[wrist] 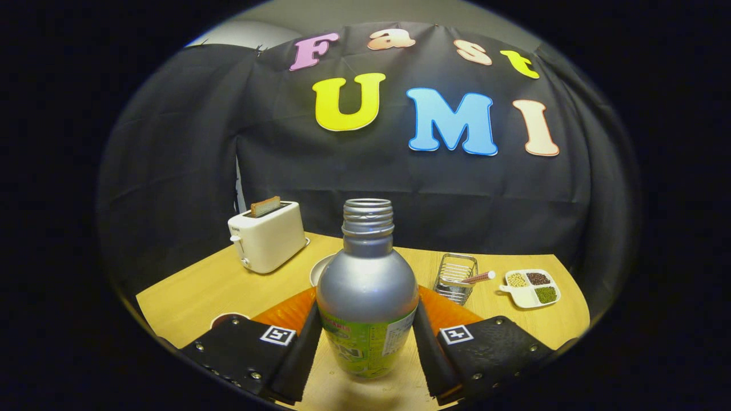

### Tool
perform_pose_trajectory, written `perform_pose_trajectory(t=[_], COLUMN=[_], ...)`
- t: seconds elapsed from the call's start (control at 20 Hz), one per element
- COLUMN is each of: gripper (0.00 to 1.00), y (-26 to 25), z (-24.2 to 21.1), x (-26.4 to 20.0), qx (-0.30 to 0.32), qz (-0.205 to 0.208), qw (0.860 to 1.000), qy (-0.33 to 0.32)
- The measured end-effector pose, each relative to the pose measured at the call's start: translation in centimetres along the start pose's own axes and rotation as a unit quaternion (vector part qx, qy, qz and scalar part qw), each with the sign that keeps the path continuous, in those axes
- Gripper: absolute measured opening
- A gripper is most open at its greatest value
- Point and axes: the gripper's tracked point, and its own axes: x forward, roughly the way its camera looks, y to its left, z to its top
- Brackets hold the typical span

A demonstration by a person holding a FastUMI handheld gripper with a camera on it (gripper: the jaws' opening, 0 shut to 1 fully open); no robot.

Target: Take the bottle from table, then pour the juice into the cup, finally place the bottle on the coaster

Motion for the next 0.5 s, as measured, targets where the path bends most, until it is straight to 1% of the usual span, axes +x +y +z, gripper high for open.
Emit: perform_pose_trajectory(t=[0.15, 0.5], gripper=[0.77, 0.77], y=[0.4, -0.2], z=[0.5, -1.4], x=[0.9, 4.6], qx=[0.048, 0.049], qz=[0.017, 0.012], qw=[0.999, 0.998], qy=[-0.021, -0.024])
